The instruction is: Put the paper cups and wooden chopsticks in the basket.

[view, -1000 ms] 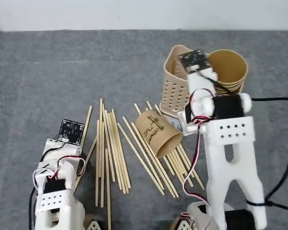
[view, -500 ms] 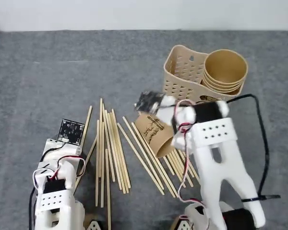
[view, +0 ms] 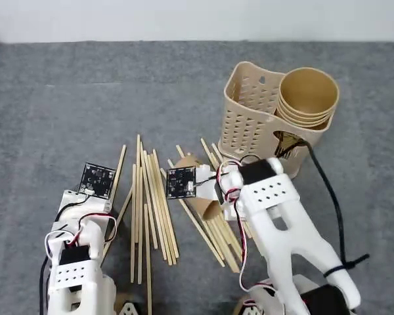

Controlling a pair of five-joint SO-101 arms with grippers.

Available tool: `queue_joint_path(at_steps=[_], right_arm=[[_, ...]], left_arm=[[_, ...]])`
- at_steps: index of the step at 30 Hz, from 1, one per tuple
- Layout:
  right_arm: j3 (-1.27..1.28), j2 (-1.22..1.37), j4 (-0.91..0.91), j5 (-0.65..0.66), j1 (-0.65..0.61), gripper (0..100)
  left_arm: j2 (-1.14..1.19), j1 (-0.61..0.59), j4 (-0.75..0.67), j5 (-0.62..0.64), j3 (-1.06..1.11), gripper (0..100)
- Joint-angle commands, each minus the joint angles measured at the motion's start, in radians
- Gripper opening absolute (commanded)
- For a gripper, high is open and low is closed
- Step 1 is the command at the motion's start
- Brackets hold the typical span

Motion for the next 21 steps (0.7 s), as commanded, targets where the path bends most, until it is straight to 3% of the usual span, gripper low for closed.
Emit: queue_joint_path(at_steps=[1, 5, 12, 16, 21], right_arm=[[0.034, -0.031, -0.131, 0.012, 0.013, 28.4], [0.064, -0.036, -0.206, 0.0, 0.015, 28.4], [0.049, -0.074, -0.193, -0.173, 0.008, 28.7], [0.051, -0.117, -0.193, -0.183, -0.036, 28.5], [0.055, -0.15, -0.156, -0.304, -0.114, 28.4]], left_arm=[[0.0, 0.0, -0.02, 0.003, -0.008, 9], [0.0, 0.0, -0.02, 0.003, -0.008, 9], [0.0, 0.0, -0.02, 0.003, -0.008, 9], [0.0, 0.0, -0.02, 0.003, -0.008, 9], [0.0, 0.0, -0.02, 0.003, -0.008, 9]])
